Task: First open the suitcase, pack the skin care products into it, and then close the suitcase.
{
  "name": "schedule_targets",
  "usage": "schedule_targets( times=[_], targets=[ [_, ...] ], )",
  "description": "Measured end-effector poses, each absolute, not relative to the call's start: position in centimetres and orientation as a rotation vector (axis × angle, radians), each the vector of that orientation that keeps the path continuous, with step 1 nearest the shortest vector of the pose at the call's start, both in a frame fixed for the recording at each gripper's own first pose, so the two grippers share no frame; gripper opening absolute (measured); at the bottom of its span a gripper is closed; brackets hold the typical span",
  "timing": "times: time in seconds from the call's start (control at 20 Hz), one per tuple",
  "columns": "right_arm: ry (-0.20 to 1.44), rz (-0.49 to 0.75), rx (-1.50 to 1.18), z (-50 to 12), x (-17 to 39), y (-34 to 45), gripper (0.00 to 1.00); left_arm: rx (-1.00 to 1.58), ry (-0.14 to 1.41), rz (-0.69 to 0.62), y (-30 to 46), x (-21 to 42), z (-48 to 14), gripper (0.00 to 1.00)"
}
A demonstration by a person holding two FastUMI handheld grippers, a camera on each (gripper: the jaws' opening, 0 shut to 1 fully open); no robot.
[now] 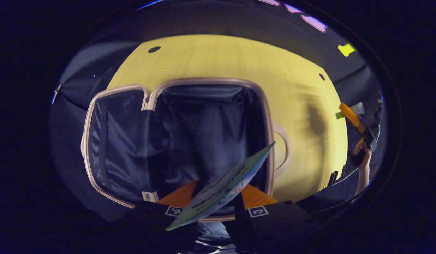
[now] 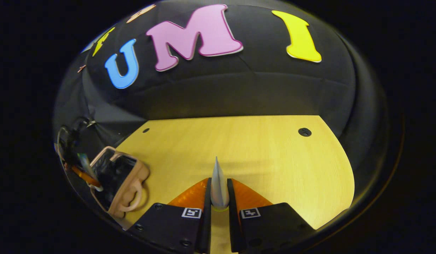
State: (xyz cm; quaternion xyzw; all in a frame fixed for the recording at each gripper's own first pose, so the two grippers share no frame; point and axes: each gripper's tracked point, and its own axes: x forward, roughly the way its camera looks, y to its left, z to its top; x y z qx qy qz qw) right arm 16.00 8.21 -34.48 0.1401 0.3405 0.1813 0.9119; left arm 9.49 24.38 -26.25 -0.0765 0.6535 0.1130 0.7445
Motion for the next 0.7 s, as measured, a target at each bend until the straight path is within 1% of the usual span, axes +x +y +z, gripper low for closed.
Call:
schedule_targets(
  times=[0.1, 0.2, 0.25, 0.3, 0.35, 0.4, 0.45, 0.55, 0.7],
  targets=[
    [0.693, 0.433, 0.284, -32.2, 13.7, 10.8, 0.25, -0.152, 1.546, 0.275, 26.6, 8.0, -29.0, 0.46],
    [0.695, 0.484, 0.270, -30.7, 11.3, 13.8, 0.25, -0.127, 1.622, 0.287, 28.2, 6.9, -31.5, 0.47],
    [0.700, 0.508, 0.254, -30.2, 10.4, 15.4, 0.25, -0.147, 1.625, 0.288, 28.3, 6.5, -32.4, 0.47],
    [0.710, 0.536, 0.241, -29.8, 9.3, 17.2, 0.25, -0.185, 1.625, 0.286, 27.9, 6.3, -32.9, 0.50],
    [0.715, 0.571, 0.228, -29.3, 8.5, 19.3, 0.25, -0.215, 1.612, 0.265, 27.6, 6.2, -32.9, 0.51],
    [0.716, 0.595, 0.212, -29.0, 7.8, 21.1, 0.25, -0.227, 1.582, 0.230, 27.0, 6.3, -32.7, 0.58],
    [0.732, 0.616, 0.195, -29.0, 7.1, 22.9, 0.25, -0.203, 1.541, 0.211, 27.0, 6.2, -31.7, 0.75],
    [0.782, 0.667, 0.191, -28.7, 5.7, 26.8, 0.25, -0.137, 1.427, 0.180, 27.8, 6.5, -29.3, 0.84],
    [0.900, 0.746, 0.240, -28.7, 3.1, 33.1, 0.25, -0.084, 1.220, 0.122, 29.0, 6.9, -24.5, 0.89]
  ],
)
